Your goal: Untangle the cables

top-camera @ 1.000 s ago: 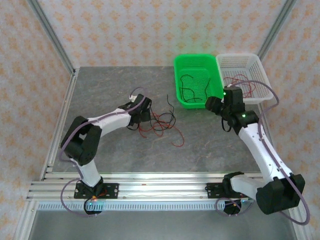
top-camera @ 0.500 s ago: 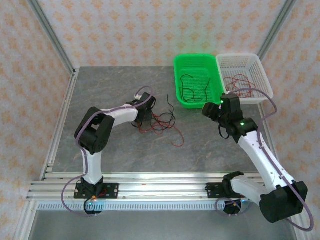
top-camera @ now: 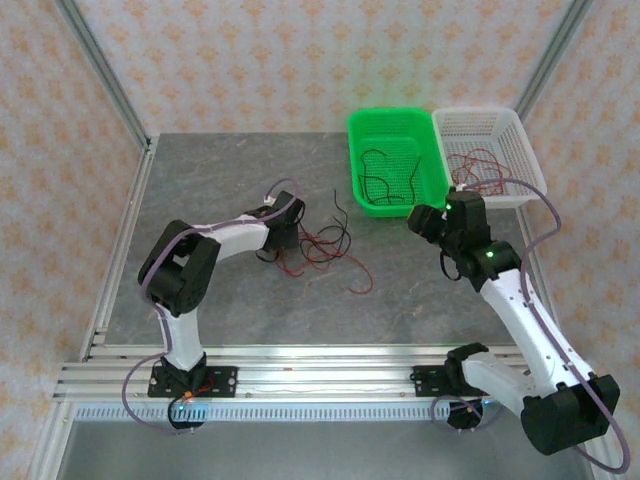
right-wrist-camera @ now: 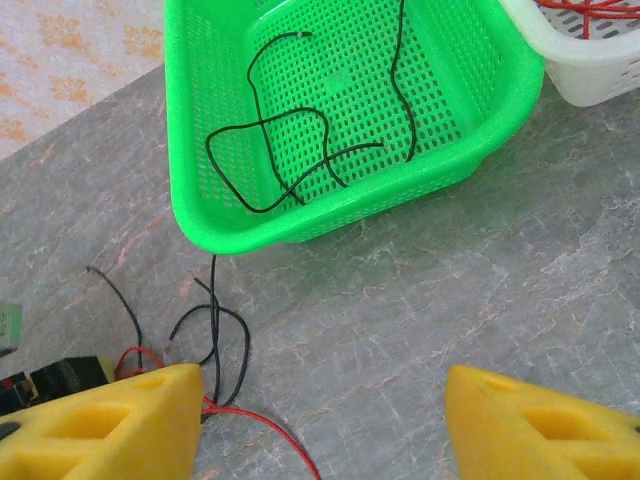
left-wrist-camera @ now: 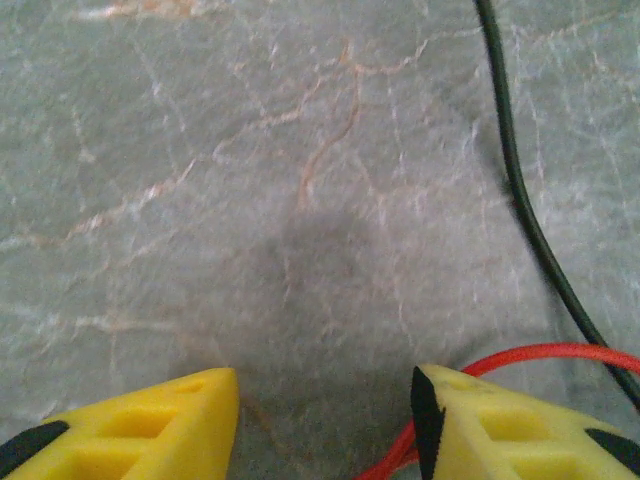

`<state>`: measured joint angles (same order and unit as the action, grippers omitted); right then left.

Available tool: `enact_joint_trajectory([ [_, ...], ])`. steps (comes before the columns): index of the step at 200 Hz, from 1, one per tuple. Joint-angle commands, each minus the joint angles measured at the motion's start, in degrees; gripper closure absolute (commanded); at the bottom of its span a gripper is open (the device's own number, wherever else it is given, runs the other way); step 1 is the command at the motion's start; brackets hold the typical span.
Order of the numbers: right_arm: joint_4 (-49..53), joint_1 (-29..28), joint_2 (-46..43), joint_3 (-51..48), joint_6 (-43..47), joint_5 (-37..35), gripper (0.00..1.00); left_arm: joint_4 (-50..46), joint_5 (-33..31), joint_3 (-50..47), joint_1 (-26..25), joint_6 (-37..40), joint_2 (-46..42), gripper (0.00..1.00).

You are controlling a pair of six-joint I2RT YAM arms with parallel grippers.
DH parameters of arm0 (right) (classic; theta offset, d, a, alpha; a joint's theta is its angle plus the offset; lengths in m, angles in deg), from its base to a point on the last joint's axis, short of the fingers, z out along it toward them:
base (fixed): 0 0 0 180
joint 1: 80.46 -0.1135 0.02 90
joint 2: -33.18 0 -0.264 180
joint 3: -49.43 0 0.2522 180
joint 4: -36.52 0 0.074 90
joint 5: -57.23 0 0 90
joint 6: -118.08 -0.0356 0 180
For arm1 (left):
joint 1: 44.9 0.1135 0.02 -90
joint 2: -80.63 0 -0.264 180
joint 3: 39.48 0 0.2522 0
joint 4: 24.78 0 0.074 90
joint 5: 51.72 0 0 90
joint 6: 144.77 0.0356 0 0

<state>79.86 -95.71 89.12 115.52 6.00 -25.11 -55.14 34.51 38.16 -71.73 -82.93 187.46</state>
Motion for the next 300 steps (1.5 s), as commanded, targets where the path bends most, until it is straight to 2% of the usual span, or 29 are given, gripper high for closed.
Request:
enact_joint_trajectory([
  [1,1.3,-0.3,-0.9,0.1,-0.4,-1.9,0.36,-3.8,0.9,-0.5,0.4,-0.3,-4.1,0.46],
  [63,1.0,-0.3,-0.8,-0.3,-0.8,-1.4,0.36,-9.8,0.8,2.3,0.4,1.2,-8.8,0.41],
  [119,1.0,-0.3,-0.6,-0.1,-0.7,-1.5,0.36,-9.3,4.2,-1.2,-2.0,0.9,-11.1,0.42],
  [163,0.8,-0.2,-0.7,-0.5,-0.8,-1.1,0.36,-8.0,5.1,-3.0,-3.5,0.3,-8.6,0.46],
  [214,1.4,-0.2,-1.5,-0.7,-0.6,-1.4,0.36,-7.5,1.2,-1.3,-3.5,-0.2,-3.5,0.54],
  [231,1.4,-0.3,-1.6,-0.8,-0.7,-1.3,0.36,-7.1,0.9,-1.1,-3.5,-0.1,-2.5,0.58],
  [248,1.4,-0.3,-1.6,-0.9,-0.8,-1.0,0.36,-6.8,0.8,-1.0,-3.5,-0.1,-2.4,0.67],
  [275,0.1,-0.3,-1.6,-1.7,-0.8,1.4,0.36,-7.1,-0.6,-0.4,-4.2,-0.6,-5.1,0.9],
  [282,-0.7,-0.3,-1.7,-2.0,-0.7,2.8,0.36,-7.8,-1.0,0.3,-4.4,-0.7,-6.3,1.0],
  [300,-3.6,-0.3,-1.5,-3.5,-0.3,7.6,0.36,-10.0,-2.2,2.3,-5.3,-0.7,-9.6,1.0],
])
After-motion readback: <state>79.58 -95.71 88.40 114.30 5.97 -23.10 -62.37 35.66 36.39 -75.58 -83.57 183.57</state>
